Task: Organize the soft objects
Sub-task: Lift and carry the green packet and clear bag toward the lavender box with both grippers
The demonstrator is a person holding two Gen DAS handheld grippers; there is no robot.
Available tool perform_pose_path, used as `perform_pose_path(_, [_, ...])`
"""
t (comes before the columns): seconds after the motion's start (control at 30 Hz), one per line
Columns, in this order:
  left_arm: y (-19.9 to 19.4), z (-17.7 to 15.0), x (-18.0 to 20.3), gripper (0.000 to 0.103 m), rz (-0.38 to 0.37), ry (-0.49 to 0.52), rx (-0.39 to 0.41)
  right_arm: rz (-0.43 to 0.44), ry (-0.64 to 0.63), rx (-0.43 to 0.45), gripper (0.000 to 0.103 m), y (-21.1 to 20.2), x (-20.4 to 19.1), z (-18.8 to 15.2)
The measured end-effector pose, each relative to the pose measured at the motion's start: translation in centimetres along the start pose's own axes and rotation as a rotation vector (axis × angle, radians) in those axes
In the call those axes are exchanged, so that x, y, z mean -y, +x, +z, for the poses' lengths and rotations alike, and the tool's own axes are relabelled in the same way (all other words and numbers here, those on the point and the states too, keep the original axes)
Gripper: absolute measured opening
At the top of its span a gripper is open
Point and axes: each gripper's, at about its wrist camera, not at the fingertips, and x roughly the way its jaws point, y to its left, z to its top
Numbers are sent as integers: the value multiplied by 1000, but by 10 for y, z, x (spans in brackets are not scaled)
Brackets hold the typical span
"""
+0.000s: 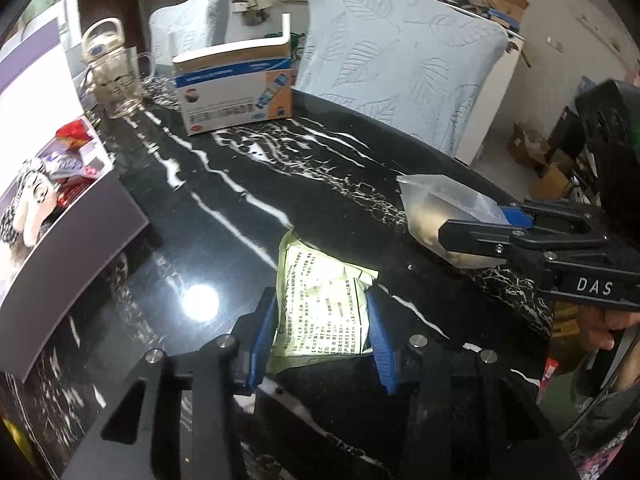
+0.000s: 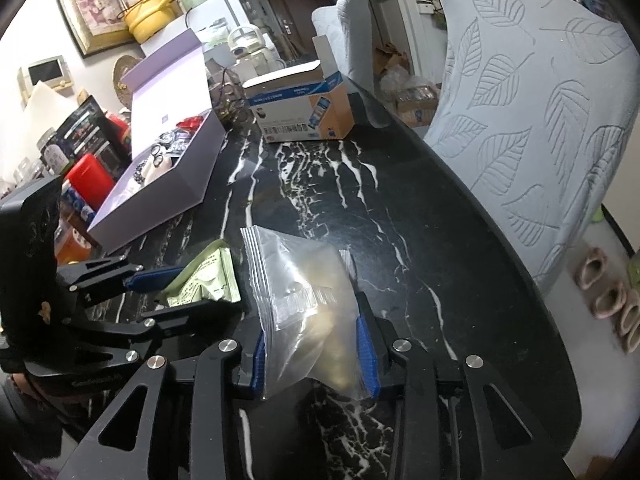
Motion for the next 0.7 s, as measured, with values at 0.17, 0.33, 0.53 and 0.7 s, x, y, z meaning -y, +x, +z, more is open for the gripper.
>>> perform_pose_path(0.17, [-8, -8, -5, 43, 5, -40, 12, 37, -1, 3, 35, -2, -5, -3])
perform_pose_path(0.33, [-22, -17, -6, 43, 21, -56, 38, 57, -15, 1, 35, -4, -17, -7])
perform_pose_path(0.53, [-48, -31, -5, 43, 41, -79, 91, 87, -52, 20, 35, -17, -41, -17])
perform_pose_path(0.7, [-77, -46, -4, 43, 71, -104, 156, 124, -88, 45, 35, -32, -64, -26])
